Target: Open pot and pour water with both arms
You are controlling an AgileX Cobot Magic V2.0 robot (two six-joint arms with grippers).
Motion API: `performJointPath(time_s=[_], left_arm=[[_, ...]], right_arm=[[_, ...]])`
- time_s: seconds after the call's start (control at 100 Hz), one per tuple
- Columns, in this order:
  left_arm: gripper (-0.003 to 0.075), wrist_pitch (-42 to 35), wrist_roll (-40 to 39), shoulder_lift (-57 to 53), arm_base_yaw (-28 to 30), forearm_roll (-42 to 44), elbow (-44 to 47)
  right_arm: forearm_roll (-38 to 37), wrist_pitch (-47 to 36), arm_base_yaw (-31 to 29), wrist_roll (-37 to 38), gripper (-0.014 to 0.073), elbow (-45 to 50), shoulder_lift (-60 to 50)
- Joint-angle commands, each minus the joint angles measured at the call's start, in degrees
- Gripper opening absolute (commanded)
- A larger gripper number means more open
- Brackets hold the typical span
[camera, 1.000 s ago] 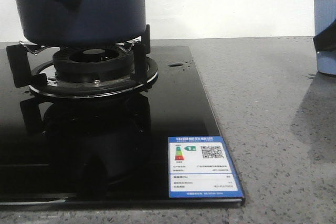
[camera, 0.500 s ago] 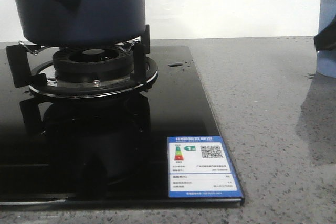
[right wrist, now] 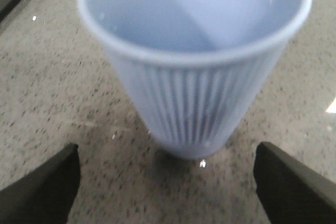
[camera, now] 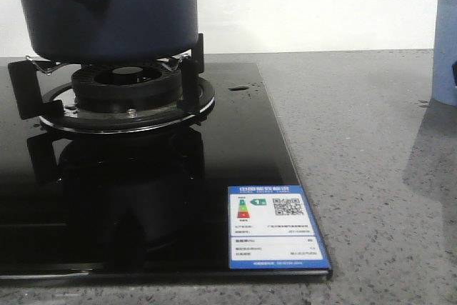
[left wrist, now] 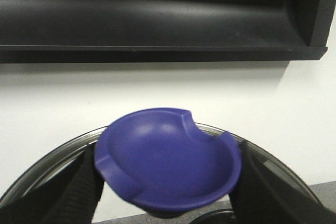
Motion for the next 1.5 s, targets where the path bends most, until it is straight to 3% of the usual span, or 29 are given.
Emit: performJointPath(time_s=[0.0,0.25,0.34,0.44,0.62,1.09,1.489], left_arm=[[0.04,-6.15,-0.2,-1.07,0.11,0.11,-2.06],[0.04,-6.15,-0.2,-1.07,0.11,0.11,-2.06],[0.04,-6.15,-0.2,-1.07,0.11,0.11,-2.06],[0.04,-6.15,-0.2,-1.07,0.11,0.11,-2.06],[0.04,-6.15,-0.2,-0.84,-0.98,0.11,-2.06],[0.04,-10.86,-0.2,6.2,-13.52,0.11,-2.06],[0.04,-13.69,-0.2,13.38,-14.19,0.11,-2.06]], right_arm=[[0.36,0.17,-0.53,0.58,0.0609,0.6,-4.34],[0.36,1.68,-0.53,0.58,0.0605,2.12,-15.92],[0.36,1.95,-0.53,0.58,0.0549,2.12,-19.66],[0.68,1.2,-0.53,0.81,0.038,2.12,-22.59],[0.68,-0.86,-0.53,0.81,-0.0065,2.12,-25.82],[0.68,-3.48,-0.53,0.81,-0.0065,2.21,-26.39],[0.68,-3.9,-0.53,0.81,-0.0065,2.21,-26.39]])
